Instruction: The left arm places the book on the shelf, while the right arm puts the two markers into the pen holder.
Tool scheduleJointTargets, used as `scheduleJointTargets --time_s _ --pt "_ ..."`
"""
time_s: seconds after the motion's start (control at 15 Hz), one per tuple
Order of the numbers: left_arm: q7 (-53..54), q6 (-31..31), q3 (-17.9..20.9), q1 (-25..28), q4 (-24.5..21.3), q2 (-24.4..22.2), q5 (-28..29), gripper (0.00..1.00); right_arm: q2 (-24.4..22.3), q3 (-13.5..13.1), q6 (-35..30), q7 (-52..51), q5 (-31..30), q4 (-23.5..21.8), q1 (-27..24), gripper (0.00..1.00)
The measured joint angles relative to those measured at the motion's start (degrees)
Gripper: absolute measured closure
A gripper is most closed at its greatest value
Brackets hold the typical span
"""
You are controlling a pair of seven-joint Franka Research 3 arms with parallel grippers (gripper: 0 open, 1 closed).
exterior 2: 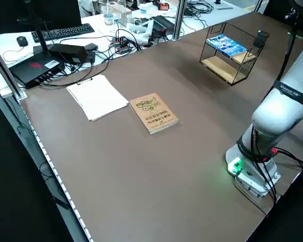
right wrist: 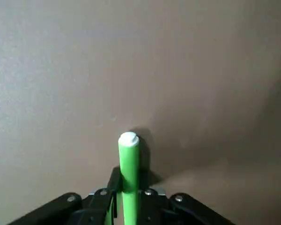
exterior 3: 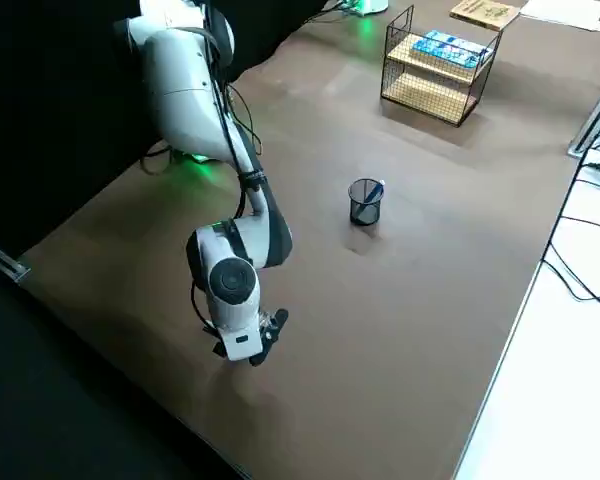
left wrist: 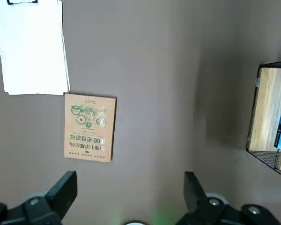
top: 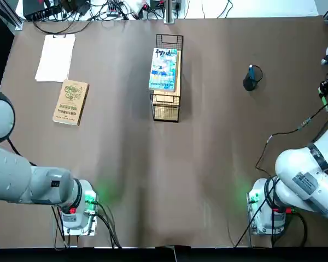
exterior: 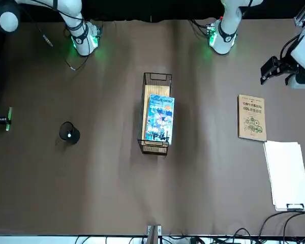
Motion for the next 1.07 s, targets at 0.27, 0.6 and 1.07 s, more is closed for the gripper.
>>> scheduleJointTargets --time_s 0.27,0.6,1.07 --pt "2.06 1.77 -0.07 -0.27 -1.18 1.13 1.47 0.0 -0.6 1.15 -0.53 -5.0 -0.01 0.53 1.79 0.82" --pt "3.44 4.41 -0.31 -0.94 -2.67 2.58 3.11 0.0 -7.08 2.78 -11.42 -18.55 0.09 2.68 7.3 0.82" --pt "3.95 5.23 -1.04 -0.7 -2.83 3.31 1.33 0.0 -14.31 5.59 -26.82 -28.95 6.38 2.9 14.54 0.82"
